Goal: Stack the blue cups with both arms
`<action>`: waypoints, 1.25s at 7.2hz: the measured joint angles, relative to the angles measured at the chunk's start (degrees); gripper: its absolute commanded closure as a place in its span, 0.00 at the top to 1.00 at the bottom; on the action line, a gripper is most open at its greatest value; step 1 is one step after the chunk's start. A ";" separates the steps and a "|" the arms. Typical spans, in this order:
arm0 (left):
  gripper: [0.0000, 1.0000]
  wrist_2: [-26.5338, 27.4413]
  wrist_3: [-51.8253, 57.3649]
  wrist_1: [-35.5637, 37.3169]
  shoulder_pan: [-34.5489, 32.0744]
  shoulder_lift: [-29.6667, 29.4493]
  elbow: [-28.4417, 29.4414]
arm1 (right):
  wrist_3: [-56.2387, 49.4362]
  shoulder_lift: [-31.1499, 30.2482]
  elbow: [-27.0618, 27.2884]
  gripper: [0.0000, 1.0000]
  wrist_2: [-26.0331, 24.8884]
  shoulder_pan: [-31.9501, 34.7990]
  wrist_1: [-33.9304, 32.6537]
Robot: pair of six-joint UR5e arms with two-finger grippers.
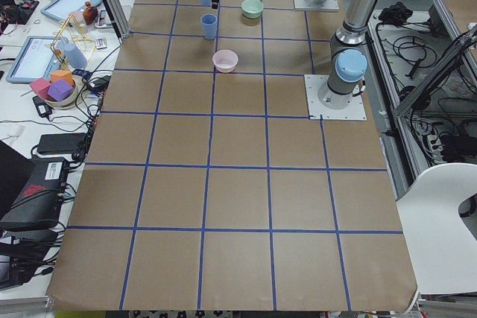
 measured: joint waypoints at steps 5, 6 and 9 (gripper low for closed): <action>1.00 0.40 0.11 -1.98 0.97 1.19 -0.25 | 0.76 2.55 2.24 0.00 0.05 2.26 -3.28; 1.00 0.44 0.14 -2.01 0.97 1.31 -0.32 | 0.68 3.00 2.78 0.00 0.05 2.27 -4.14; 1.00 0.39 0.16 -2.01 1.04 1.79 -0.59 | 0.50 4.62 3.31 0.38 0.17 2.17 -5.13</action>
